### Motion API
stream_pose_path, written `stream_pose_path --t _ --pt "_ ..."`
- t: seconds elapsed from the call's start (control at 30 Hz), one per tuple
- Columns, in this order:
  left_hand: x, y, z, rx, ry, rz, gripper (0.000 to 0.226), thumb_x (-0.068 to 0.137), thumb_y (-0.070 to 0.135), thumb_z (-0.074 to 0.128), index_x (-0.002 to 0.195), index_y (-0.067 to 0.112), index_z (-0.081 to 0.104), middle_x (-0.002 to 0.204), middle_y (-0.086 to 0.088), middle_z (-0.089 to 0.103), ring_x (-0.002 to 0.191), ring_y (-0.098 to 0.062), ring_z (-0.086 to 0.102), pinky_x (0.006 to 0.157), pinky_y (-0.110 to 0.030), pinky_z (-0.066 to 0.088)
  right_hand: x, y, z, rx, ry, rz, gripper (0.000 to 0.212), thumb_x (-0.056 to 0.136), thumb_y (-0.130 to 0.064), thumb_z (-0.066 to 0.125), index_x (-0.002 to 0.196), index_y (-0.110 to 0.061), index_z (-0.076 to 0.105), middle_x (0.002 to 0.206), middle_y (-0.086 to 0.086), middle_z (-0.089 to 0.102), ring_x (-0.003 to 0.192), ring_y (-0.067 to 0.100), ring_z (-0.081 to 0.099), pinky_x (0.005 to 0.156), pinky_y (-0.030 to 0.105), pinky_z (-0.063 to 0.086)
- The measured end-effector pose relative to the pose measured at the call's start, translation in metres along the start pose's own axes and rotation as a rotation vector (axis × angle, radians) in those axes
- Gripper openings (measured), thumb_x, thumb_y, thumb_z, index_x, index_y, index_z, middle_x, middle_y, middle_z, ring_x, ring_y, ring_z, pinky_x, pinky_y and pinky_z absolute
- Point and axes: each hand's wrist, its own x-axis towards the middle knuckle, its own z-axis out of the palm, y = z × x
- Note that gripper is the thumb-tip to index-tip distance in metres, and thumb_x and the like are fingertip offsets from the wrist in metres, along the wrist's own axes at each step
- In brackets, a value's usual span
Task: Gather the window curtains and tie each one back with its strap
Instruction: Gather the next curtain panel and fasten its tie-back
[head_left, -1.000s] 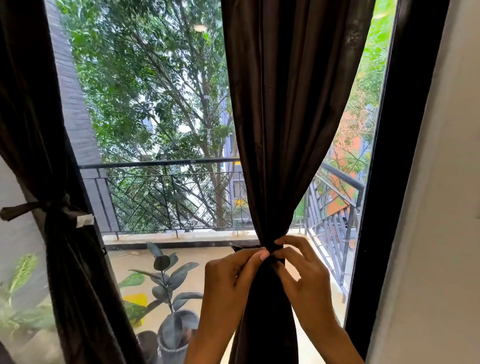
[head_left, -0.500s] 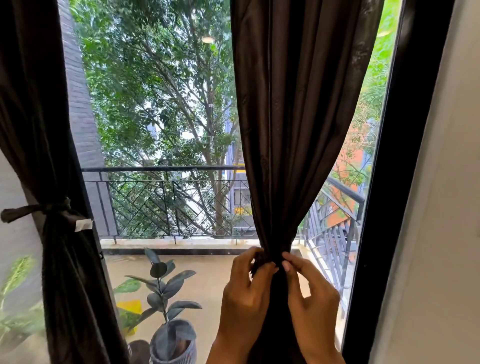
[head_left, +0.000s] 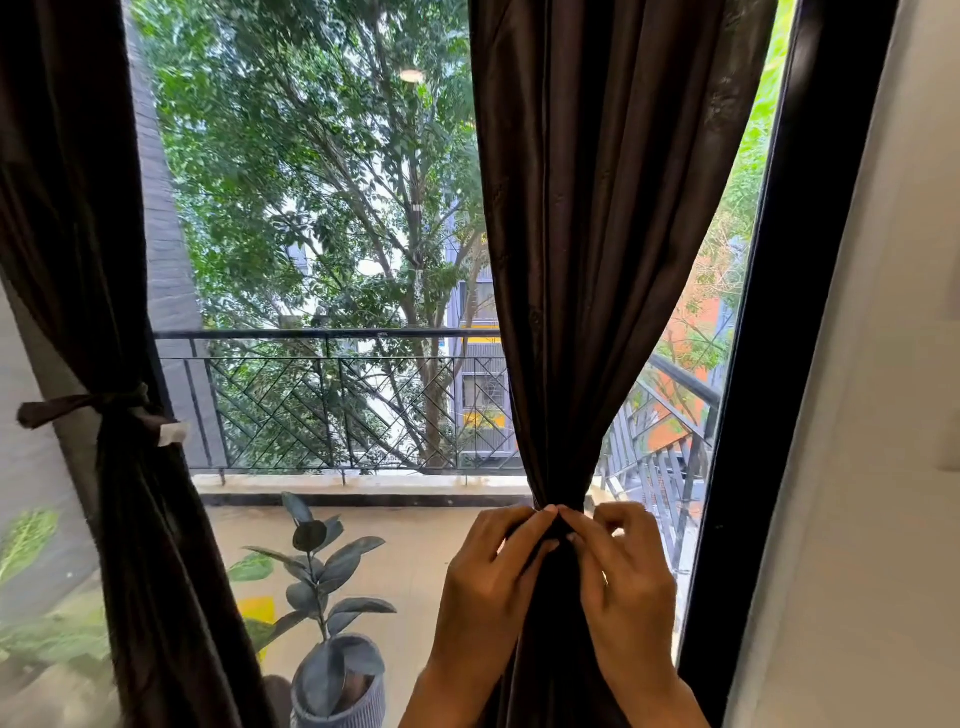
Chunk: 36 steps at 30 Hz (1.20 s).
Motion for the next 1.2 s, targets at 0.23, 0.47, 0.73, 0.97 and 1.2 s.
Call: stream_pose_path --t 0.23,0.47,0.73,0.97,1.2 --pt "0.001 0.001 0.003 0.150 -0.016 0.045 0.029 0.097 0.029 0.048 0.109 0.013 0.070 0.100 0.004 0.059 0.090 -0.008 0.054 0.078 -0.004 0.036 0.004 -0.009 -0.012 -0.170 -0.044 -0.070 0.027 0.088 -0.021 0.047 0.096 -0.014 0.071 0.111 -0.008 0.058 0.091 0.016 0.055 0.073 0.027 0.051" --pt "-0.003 0.009 -0.002 -0.004 0.037 0.007 0.023 0.094 0.028 0.055 0.111 0.019 0.067 0.102 0.012 0.057 0.092 -0.003 0.055 0.077 -0.010 0.043 0.002 -0.008 -0.024 -0.015 -0.040 0.032 0.023 0.086 -0.033 0.051 0.107 -0.024 0.051 0.090 -0.021 0.049 0.072 0.006 0.052 0.069 0.018 0.044" --pt "-0.003 0.023 -0.003 -0.271 0.105 -0.178 0.013 0.085 0.024 0.063 0.097 0.024 0.069 0.094 0.015 0.065 0.088 -0.007 0.063 0.071 -0.014 0.048 0.003 -0.006 -0.028 -0.060 -0.003 -0.281 0.019 0.075 -0.015 0.062 0.092 -0.019 0.054 0.094 -0.008 0.059 0.083 0.014 0.051 0.073 0.026 0.038" --pt "0.005 0.021 -0.008 -0.520 0.130 -0.515 0.011 0.078 0.016 0.074 0.084 0.025 0.075 0.081 0.004 0.072 0.079 -0.014 0.069 0.062 -0.028 0.056 0.018 -0.002 -0.037 -0.129 0.057 -0.403 0.015 0.087 -0.013 0.063 0.081 -0.007 0.076 0.089 0.004 0.072 0.086 0.017 0.058 0.076 0.030 0.041" --pt "0.020 0.015 -0.016 -0.677 0.120 -0.823 0.015 0.078 0.005 0.071 0.074 0.018 0.077 0.067 -0.007 0.072 0.061 -0.013 0.064 0.054 -0.021 0.050 0.006 -0.020 -0.027 0.024 -0.019 -0.169 0.007 0.074 -0.003 0.070 0.076 -0.009 0.069 0.090 -0.005 0.065 0.089 0.010 0.057 0.080 0.022 0.039"
